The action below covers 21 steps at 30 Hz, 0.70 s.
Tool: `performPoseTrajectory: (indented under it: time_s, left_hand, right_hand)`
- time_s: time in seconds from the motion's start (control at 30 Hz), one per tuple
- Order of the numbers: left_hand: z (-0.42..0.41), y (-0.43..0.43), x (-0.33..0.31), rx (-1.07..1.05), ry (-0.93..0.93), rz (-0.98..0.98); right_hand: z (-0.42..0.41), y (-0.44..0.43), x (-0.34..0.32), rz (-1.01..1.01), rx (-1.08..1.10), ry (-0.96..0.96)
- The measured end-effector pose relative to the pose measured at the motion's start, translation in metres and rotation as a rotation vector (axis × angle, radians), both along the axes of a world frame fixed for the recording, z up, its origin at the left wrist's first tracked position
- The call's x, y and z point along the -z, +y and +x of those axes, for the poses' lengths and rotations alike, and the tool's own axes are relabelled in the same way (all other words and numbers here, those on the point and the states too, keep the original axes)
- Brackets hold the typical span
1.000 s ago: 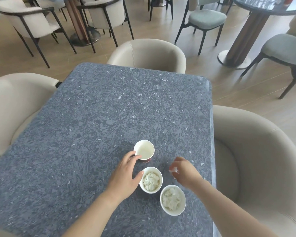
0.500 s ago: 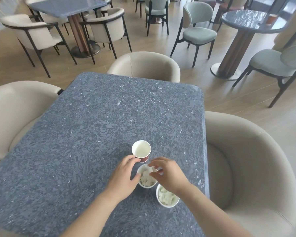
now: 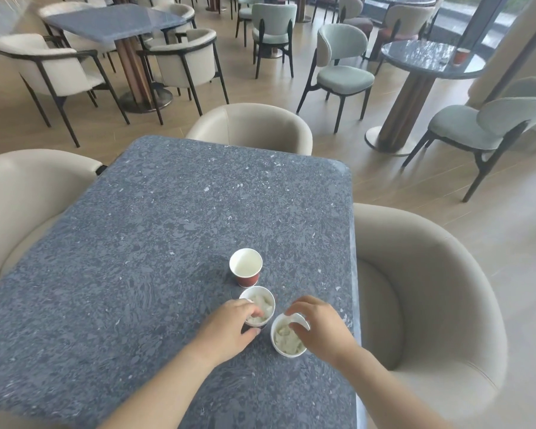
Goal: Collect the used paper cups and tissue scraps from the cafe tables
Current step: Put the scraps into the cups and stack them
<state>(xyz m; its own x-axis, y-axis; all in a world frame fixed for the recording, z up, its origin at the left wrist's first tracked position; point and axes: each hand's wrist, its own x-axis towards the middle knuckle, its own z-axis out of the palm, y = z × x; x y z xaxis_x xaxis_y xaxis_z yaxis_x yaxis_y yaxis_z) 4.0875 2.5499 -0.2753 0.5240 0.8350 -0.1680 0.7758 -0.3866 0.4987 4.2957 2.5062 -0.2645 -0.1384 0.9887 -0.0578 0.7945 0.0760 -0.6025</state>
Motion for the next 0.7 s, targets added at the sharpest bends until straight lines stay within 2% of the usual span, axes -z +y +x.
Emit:
performPoseTrajectory:
  time_s: [0.1,0.2,0.47,0.7]
  left_hand:
    - [0.0,0.0,0.001,0.044,0.11,0.015]
    - [0.002,0.001,0.001,0.065,0.14,0.055]
    - [-0.007,-0.007,-0.003,0.006,-0.007,0.114]
    - [-0.021,-0.001,-0.024,-0.144,-0.188,0.133]
  right_hand:
    - [0.002,-0.01,0.005,-0.023,-0.012,-0.043]
    - [0.0,-0.015,0.008,-0.035,-0.047,-0.074]
    - [-0.006,-0.021,0.007,0.009,-0.16,-0.131]
    - [-0.011,-0.02,0.006,-0.041,-0.228,-0.223]
